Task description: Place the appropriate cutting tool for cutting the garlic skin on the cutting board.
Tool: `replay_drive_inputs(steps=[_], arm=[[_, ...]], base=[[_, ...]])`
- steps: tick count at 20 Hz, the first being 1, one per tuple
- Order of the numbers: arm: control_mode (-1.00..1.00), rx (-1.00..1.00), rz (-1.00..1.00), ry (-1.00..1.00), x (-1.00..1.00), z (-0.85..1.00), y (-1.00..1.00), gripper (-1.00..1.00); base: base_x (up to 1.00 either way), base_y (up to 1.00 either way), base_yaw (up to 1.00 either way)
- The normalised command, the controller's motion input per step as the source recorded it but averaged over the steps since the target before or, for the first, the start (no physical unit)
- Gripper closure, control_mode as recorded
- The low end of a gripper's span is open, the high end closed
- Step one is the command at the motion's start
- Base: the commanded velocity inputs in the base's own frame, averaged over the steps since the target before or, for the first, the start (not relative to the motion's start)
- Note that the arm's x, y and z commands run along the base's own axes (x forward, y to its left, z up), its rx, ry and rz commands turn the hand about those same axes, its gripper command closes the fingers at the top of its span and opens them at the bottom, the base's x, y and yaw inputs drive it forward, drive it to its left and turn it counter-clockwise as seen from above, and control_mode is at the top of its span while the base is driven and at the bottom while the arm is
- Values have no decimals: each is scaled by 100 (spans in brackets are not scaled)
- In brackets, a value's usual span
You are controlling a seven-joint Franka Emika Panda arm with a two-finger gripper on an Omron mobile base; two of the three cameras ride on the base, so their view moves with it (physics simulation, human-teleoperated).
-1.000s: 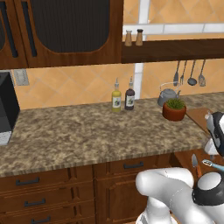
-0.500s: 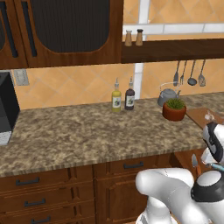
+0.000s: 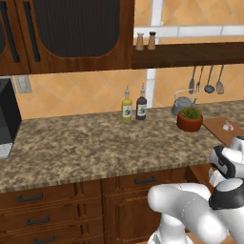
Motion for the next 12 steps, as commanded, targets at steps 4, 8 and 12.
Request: replay_drive_inputs(steps=[4,8,12], arm=[[-100,0,9,0,-3,-18,-9,-100],[-100,0,7,0,-32,-34,-3,-100],[-100,0,6,0,-37,-14,-4,-100]], base=[[0,0,0],[0,0,0],[0,0,0]])
